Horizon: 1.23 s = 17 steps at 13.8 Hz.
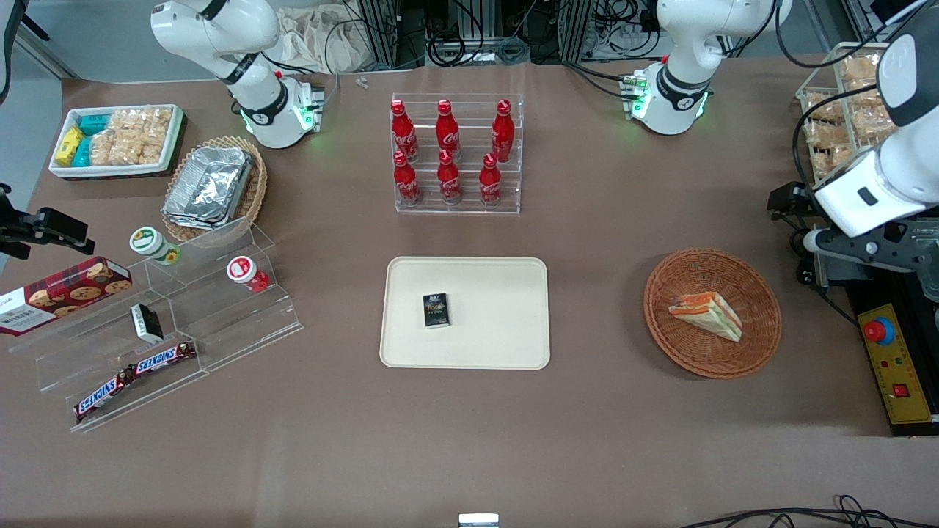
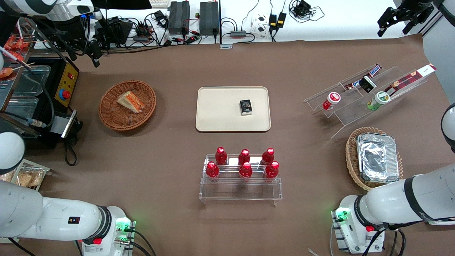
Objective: Place sandwich from basket to tray
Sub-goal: 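Lower the open left gripper over the wrapped sandwich in the basket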
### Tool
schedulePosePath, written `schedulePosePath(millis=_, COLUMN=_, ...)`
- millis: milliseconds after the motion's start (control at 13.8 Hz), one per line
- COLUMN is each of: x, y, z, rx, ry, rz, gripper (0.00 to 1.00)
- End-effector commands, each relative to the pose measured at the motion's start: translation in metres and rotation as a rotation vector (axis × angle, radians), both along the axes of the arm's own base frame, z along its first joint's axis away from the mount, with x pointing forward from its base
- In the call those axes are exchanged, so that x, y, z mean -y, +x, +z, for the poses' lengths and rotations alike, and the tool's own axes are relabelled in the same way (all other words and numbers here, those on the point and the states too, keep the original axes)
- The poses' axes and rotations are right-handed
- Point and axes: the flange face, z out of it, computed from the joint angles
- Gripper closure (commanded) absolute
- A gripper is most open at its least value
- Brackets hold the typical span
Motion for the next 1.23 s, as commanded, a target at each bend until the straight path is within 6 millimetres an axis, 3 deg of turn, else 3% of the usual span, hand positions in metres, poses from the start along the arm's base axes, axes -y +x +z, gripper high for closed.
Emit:
schedulePosePath(millis=0, x=0.007, y=0.014, z=-0.003, rx=-0.034, ry=-0.002, rz=0.007, gripper=0.0)
schedulePosePath(millis=145, x=0.007, y=0.018, z=-0.011, rx=-0.045, ry=0.001, rz=0.021, gripper=0.0)
schedulePosePath(millis=434, x=0.002, y=0.007, z=-0.066, rx=-0.052, ry=0.019, rz=0.159, gripper=0.0)
schedulePosePath(millis=723, x=-0.009, y=-0.016, z=-0.135, rx=0.062, ry=0.062, rz=0.599, gripper=0.0)
schedulePosePath(millis=940, x=-0.008, y=-0.015, z=-0.178, rx=0.104, ry=0.086, rz=0.871, gripper=0.0)
schedulePosePath(millis=1157, x=-0.007, y=-0.002, z=-0.229, rx=0.128, ry=0.136, rz=1.237, gripper=0.0)
